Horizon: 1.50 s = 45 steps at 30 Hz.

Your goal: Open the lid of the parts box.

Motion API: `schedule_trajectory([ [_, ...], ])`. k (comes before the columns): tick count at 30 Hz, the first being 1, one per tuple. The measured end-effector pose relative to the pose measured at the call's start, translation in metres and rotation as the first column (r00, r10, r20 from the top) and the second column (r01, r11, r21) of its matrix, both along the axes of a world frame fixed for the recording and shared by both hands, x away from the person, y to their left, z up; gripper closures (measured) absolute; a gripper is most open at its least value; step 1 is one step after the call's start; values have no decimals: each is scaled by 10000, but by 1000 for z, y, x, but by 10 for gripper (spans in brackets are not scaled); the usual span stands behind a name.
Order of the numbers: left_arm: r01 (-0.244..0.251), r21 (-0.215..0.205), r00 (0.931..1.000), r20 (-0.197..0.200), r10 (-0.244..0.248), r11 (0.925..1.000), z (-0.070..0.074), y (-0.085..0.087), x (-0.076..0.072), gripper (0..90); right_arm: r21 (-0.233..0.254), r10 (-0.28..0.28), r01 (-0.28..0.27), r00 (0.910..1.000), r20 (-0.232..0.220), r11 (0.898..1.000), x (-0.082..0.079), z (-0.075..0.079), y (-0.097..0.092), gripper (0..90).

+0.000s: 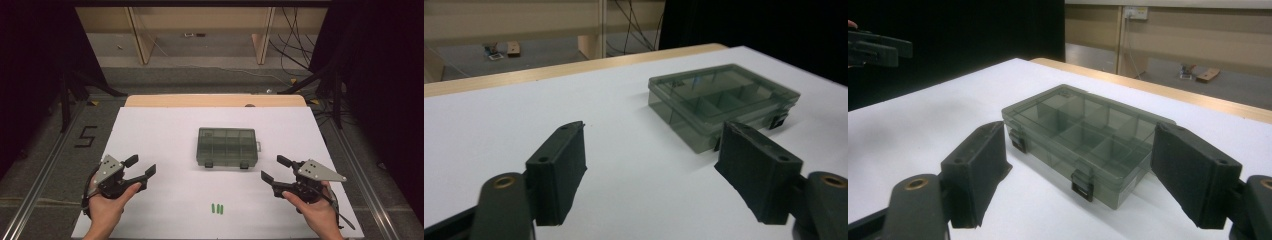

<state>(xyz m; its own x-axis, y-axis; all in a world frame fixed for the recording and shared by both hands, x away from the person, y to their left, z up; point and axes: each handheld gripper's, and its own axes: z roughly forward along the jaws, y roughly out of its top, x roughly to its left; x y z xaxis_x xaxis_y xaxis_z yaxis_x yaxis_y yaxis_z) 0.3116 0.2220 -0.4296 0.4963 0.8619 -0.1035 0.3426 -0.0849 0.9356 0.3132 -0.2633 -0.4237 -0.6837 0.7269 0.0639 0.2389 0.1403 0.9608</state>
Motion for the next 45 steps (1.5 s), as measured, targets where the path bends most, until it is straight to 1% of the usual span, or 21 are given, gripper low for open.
schedule_trajectory([
  [4,63,348,10000,-78,-61,9994,-2,-3,3,268,228,-119,122,9998,-142,9997,1,-2,-2,232],
  [10,277,469,9994,-240,-266,9985,-6,-4,4,350,-4,-282,282,9994,-193,9996,2,-2,-5,232],
  [12,405,418,9990,-221,-396,9983,-6,-4,5,449,-34,-229,228,9995,-203,9997,2,-1,-5,232],
  [14,465,465,9988,-140,-459,9978,-5,-4,5,523,-258,-525,522,9985,-142,9983,4,-1,-5,268],
  [16,671,683,9977,-129,-663,9954,-4,-7,7,608,-434,-654,632,9966,-504,9971,7,-1,-6,313],
  [18,1021,727,9946,-250,-1005,9921,-3,-11,9,705,-730,-918,856,9920,-863,9936,11,-2,-8,420],
  [20,1339,1061,9904,-494,-1292,9853,-3,-17,12,772,-1284,-1140,972,9849,-1306,9869,15,1,-12,531],
  [21,1510,1173,9880,-518,-1458,9816,-3,-19,14,803,-1289,-1163,998,9850,-1272,9866,19,-1,-12,610],
  [24,1700,1564,9849,-611,-1622,9730,-4,-29,24,846,-1927,-1385,1097,9800,-1429,9751,25,1,-16,781],
  [26,1934,1677,9798,-834,-1816,9667,-6,-35,33,857,-2273,-1451,1060,9759,-1630,9681,32,0,-15,856],
  [27,1913,1560,9789,-1027,-1768,9690,-8,-40,37,858,-2492,-1502,1059,9747,-1658,9626,35,0,-15,887],
  [31,2232,1569,9696,-1375,-2026,9621,-15,-51,55,886,-2734,-1313,684,9669,-2189,9595,54,-10,-6,900],
  [33,2580,1789,9586,-1699,-2285,9494,-18,-56,64,900,-2734,-1293,596,9610,-2446,9601,63,-15,-2,900],
  [35,2768,2318,9555,-1699,-2413,9326,-21,-63,71,900,-2817,-1323,534,9539,-2693,9580,69,-18,0,900],
  [37,3111,2430,9458,-1735,-2744,9188,-22,-68,78,900,-2859,-1278,490,9561,-2638,9570,75,-21,2,900],
  [38,3111,2430,9458,-1735,-2744,9188,-22,-68,78,900,-2859,-1278,490,9561,-2638,9570,75,-21,2,900],
  [39,3302,2350,9369,-1998,-2870,9142,-24,-74,83,900,-2903,-1232,338,9474,-2953,9563,79,-24,6,900],
  [41,3296,2311,9357,-2094,-2840,9154,-26,-77,85,900,-2936,-1218,312,9475,-2958,9554,80,-25,6,900],
  [42,3379,2342,9324,-2151,-2903,9116,-27,-79,87,900,-2994,-1156,129,9376,-3280,9540,80,-29,9,900],
  [43,3341,2254,9304,-2341,-2820,9152,-30,-82,90,900,-3030,-1183,122,9349,-3345,9529,80,-31,10,900],
  [45,3382,2319,9284,-2410,-2830,9121,-31,-83,91,900,-3185,-1099,8,9393,-3249,9479,81,-32,10,900],
])
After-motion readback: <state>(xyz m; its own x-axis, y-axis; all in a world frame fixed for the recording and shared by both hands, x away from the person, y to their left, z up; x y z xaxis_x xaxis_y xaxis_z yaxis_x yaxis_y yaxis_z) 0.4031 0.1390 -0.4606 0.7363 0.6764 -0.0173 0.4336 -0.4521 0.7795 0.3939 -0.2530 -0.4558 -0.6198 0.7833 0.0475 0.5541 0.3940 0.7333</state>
